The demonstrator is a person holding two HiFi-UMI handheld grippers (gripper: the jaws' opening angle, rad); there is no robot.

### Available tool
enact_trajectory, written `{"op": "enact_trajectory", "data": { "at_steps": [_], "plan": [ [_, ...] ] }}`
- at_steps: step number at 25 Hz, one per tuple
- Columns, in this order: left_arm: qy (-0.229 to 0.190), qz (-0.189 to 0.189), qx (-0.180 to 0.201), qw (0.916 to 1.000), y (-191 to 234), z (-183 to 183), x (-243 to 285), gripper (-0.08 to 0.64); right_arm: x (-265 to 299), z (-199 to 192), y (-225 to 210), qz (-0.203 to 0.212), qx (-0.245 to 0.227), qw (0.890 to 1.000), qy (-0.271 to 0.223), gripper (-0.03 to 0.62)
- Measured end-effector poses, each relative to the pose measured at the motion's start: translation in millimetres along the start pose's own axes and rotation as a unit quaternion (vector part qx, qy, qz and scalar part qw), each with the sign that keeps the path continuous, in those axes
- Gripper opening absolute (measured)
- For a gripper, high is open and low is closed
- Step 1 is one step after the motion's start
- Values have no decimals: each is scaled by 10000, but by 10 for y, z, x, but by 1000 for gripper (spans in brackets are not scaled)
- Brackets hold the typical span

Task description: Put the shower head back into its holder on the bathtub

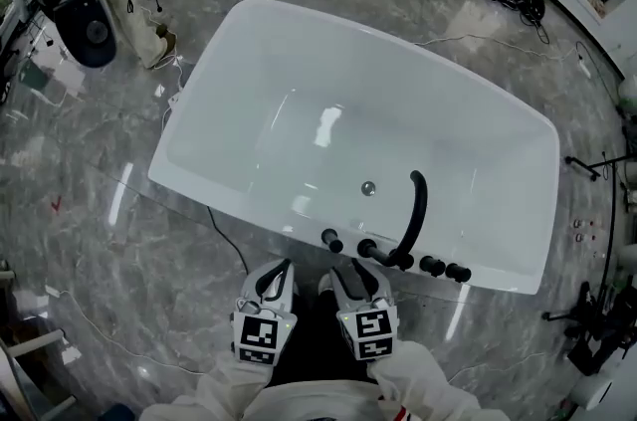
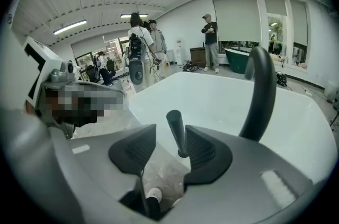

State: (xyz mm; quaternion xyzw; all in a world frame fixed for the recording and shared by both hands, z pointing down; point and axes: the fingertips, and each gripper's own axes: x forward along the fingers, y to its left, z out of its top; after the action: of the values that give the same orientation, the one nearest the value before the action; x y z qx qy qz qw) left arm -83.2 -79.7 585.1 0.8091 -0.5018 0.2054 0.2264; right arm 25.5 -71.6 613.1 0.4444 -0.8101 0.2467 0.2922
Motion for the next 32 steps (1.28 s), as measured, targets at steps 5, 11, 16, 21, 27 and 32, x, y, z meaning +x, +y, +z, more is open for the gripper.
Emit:
{"op": "enact_trajectory", "data": {
  "at_steps": [5,11,16,21,27,32],
  "plan": [
    [-45,-45,122,9999,-57,171,-171,2,-311,346,-44,-184,-106,9993,-313,137],
    [-146,39,102,9998,-70,331,-383,2,-539,416,-27,-66,-48,9994,-348,109],
    [-224,23,162,9996,-116,478,-484,2,-697,597,24,-30,-48,9987,-498,92],
    [-369,3,290,9989,-79,741,-461,2,-757,899,8,-52,-20,9971,-763,77],
    [-599,57,341,9976,-100,1084,-528,2,-897,1229,-59,-18,-128,9940,-1087,54],
    [-646,197,366,9971,-135,1151,-576,2,-951,1362,-102,94,-213,9916,-1276,37]
  ]
}}
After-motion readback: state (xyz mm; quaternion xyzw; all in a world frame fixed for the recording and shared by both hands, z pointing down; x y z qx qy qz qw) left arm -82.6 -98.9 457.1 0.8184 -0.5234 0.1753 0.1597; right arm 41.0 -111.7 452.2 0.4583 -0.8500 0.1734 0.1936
